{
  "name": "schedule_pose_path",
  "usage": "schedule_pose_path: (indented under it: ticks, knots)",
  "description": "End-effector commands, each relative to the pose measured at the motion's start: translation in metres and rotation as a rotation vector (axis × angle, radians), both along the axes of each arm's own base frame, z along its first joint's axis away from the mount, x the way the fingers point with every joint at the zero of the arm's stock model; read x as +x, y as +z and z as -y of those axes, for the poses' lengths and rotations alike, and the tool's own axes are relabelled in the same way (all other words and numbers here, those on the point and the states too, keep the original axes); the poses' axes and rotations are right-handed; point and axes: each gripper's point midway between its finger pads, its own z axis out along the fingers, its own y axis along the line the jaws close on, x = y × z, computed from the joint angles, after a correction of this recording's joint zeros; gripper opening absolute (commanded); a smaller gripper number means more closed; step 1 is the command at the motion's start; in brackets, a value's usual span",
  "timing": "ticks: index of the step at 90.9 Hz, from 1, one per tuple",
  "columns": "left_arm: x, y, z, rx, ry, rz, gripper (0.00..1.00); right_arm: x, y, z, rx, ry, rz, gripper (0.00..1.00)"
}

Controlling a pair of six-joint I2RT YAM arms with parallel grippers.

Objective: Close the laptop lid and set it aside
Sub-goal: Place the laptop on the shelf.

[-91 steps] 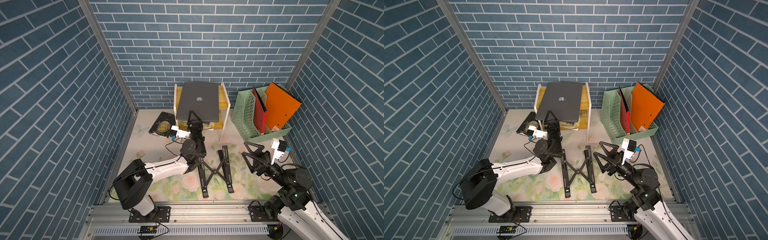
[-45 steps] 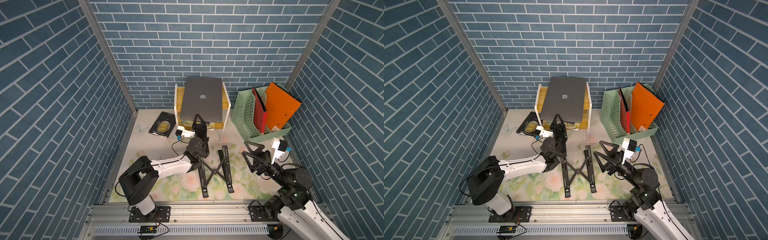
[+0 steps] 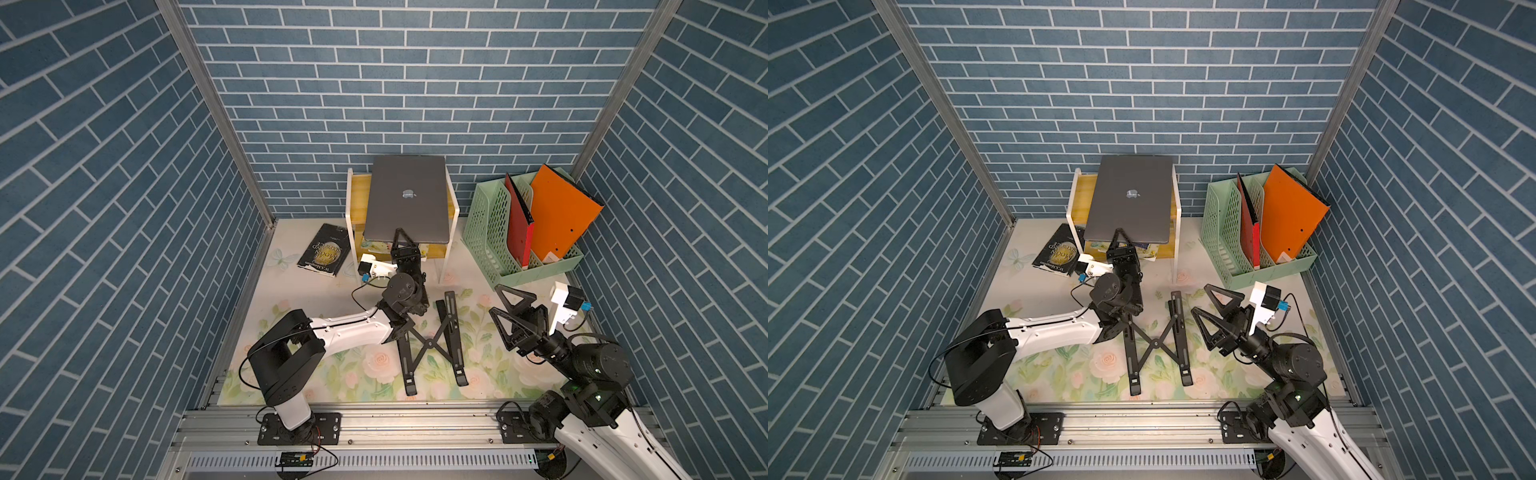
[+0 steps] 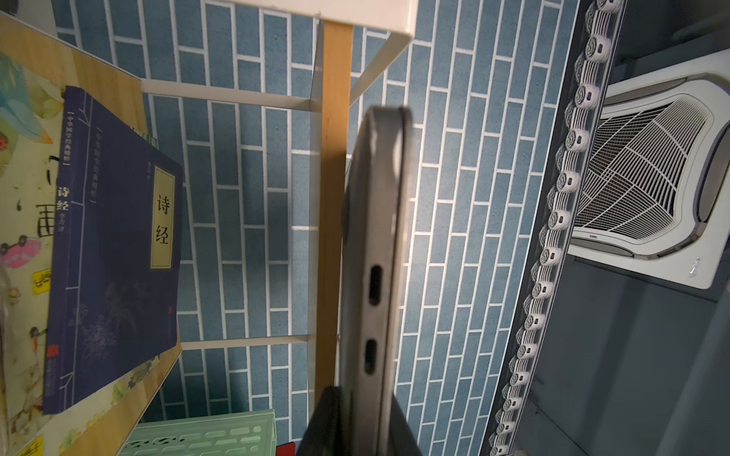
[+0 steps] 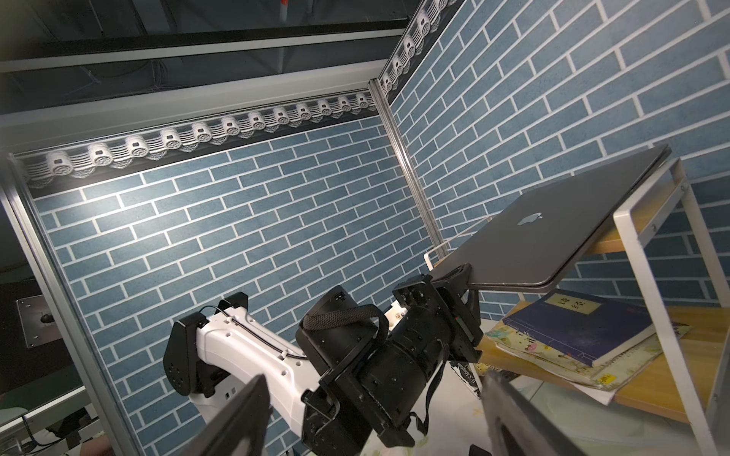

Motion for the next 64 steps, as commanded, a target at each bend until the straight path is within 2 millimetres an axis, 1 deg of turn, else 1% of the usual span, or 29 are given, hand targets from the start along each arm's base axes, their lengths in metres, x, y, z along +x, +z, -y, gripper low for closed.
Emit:
schedule_pose_path:
  ticks: [1, 17, 37, 39, 43, 53, 60, 64]
  knots:
    - [-0.010, 0.021, -0.019, -0.119, 0.051, 0.034, 0.02, -0.007, 0.017, 0.006, 0.014, -0.017, 0.053, 0.85]
    - [-0.008, 0.023, -0.021, -0.127, 0.088, 0.022, 0.00, -0.010, 0.019, 0.010, 0.014, -0.019, 0.050, 0.84]
    - [-0.004, 0.028, -0.009, -0.126, 0.093, 0.023, 0.00, -0.015, 0.021, 0.014, 0.009, -0.027, 0.049, 0.84]
    - [-0.005, 0.029, -0.009, -0.123, 0.096, 0.022, 0.02, -0.016, 0.022, 0.015, 0.009, -0.029, 0.051, 0.85]
    - [-0.005, 0.030, -0.007, -0.115, 0.099, 0.016, 0.09, -0.017, 0.023, 0.016, 0.010, -0.031, 0.055, 0.85]
    - [-0.004, 0.032, -0.004, -0.108, 0.093, 0.016, 0.21, -0.019, 0.024, 0.018, 0.009, -0.037, 0.061, 0.85]
    - [-0.005, 0.029, -0.005, -0.103, 0.093, 0.013, 0.35, -0.019, 0.024, 0.019, 0.008, -0.037, 0.062, 0.85]
    - [-0.005, 0.028, -0.006, -0.101, 0.093, 0.012, 0.42, -0.020, 0.024, 0.019, 0.009, -0.035, 0.062, 0.85]
